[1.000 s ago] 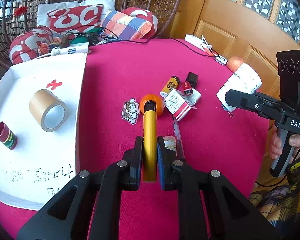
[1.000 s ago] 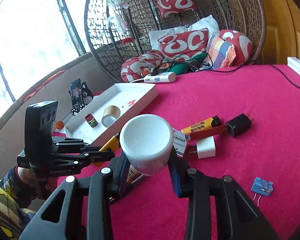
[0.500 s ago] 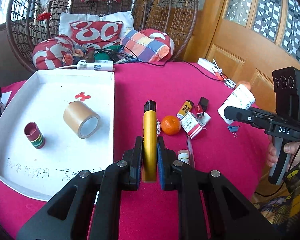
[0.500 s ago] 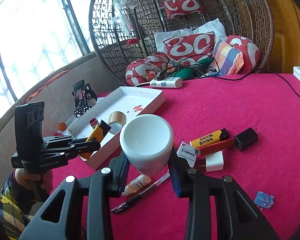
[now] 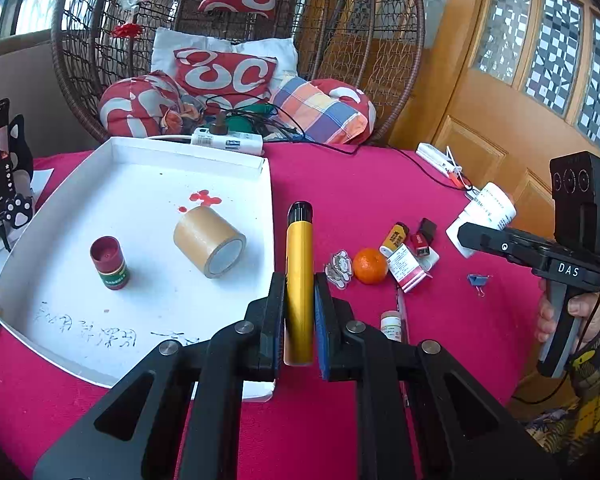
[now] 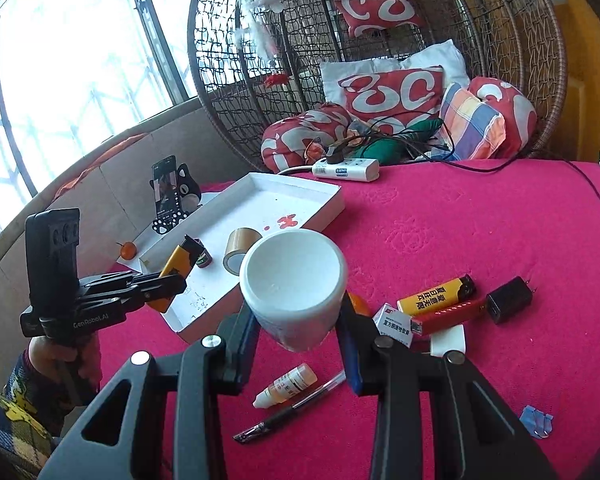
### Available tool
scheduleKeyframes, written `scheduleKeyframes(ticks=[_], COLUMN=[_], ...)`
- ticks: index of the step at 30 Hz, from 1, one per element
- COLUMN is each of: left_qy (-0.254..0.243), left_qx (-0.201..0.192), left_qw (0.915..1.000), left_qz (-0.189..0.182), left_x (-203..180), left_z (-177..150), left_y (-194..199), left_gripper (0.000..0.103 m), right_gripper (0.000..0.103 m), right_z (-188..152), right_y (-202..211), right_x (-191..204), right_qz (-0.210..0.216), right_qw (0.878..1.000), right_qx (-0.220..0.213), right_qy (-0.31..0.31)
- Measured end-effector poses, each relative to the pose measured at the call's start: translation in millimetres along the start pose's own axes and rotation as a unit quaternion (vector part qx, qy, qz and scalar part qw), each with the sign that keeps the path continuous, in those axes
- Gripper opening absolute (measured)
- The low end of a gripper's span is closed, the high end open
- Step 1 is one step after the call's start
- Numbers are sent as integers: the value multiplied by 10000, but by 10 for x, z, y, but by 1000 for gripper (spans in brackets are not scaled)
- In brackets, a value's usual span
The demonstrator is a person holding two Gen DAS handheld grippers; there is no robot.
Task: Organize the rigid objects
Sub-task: 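Carry the white cup and yellow lighter into the white tray and open both grippers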
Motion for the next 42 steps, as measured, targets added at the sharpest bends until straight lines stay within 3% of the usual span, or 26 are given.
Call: scheduleKeyframes(ticks=[28, 42], left_qy=[744, 1337], left_qx=[-354, -426], left_qw=[9955, 9848], left_qz=[461, 1026], left_x=[659, 1166], left_z=[-6, 52], left_y=[302, 209], left_gripper=[13, 13], right_gripper=[36, 36], right_z=[446, 611], right_y=[-479, -1259], right_x=[281, 192], right_qz=[260, 231], right_qw=[9990, 9970], right_qx=[181, 742], right_qy=[314, 62])
Point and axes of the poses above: each gripper's, at about its wrist camera, not at the fingertips, and y roughly against the way its jaws point, x to its left, z to its top, the point moved 5 cm from there along -y, roughly the way its jaws point, and after that the axes turned 7 degrees about z, right-handed, at the moved point
